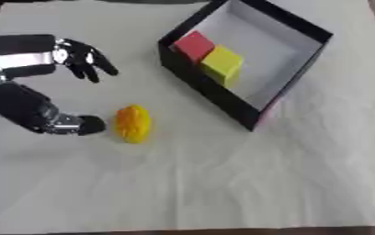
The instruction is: Pick up objects on the table and place them in the box.
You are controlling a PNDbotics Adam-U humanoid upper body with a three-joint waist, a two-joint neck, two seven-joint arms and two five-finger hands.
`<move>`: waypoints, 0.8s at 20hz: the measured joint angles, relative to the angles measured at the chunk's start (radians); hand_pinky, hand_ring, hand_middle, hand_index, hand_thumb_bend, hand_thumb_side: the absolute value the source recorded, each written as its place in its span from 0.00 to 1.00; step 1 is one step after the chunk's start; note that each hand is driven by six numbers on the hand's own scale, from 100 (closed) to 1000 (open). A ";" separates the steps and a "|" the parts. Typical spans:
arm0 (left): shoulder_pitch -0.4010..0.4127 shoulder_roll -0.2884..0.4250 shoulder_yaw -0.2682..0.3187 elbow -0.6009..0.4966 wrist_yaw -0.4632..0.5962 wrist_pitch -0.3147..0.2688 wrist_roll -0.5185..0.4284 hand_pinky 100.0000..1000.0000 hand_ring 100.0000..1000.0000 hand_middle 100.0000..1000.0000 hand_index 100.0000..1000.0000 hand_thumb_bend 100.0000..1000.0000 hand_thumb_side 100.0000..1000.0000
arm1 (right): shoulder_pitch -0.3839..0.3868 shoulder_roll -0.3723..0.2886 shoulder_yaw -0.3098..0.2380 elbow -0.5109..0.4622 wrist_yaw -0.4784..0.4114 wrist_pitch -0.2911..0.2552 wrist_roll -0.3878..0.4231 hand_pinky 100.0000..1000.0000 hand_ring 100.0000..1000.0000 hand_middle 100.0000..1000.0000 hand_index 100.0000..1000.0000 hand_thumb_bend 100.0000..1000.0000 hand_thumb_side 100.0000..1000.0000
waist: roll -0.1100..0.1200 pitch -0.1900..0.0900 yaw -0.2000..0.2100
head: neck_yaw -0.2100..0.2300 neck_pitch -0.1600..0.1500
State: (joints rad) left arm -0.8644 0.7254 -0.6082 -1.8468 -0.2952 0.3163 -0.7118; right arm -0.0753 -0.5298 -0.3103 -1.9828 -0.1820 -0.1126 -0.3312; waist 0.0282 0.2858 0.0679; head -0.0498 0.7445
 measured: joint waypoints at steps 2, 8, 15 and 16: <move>-0.001 -0.018 -0.011 0.041 -0.036 -0.025 -0.006 0.79 0.78 0.83 0.89 0.47 0.51 | -0.004 0.006 0.004 0.000 0.004 0.004 0.005 0.98 0.87 0.83 0.88 0.00 0.50 | 0.000 0.000 0.000 | 0.005 0.000; -0.004 -0.059 -0.049 0.144 -0.110 -0.088 -0.033 0.79 0.78 0.82 0.88 0.51 0.47 | -0.009 0.015 0.010 0.000 0.011 0.013 0.016 0.98 0.87 0.83 0.88 0.00 0.51 | 0.000 0.001 -0.003 | 0.013 0.000; -0.009 -0.120 -0.071 0.233 -0.207 -0.171 -0.014 0.78 0.78 0.81 0.87 0.52 0.43 | -0.013 0.017 0.015 0.000 0.011 0.017 0.024 0.98 0.88 0.83 0.88 0.00 0.51 | 0.000 0.001 -0.005 | 0.023 0.000; -0.010 -0.128 -0.073 0.242 -0.218 -0.182 -0.010 0.78 0.78 0.81 0.87 0.52 0.42 | -0.013 0.018 0.015 0.000 0.012 0.018 0.024 0.98 0.88 0.83 0.88 0.00 0.51 | 0.000 0.001 -0.005 | 0.023 0.000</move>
State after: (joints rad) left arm -0.8744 0.5977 -0.6816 -1.6043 -0.5134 0.1344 -0.7214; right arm -0.0881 -0.5120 -0.2950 -1.9828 -0.1704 -0.0945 -0.3067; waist 0.0282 0.2863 0.0629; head -0.0265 0.7444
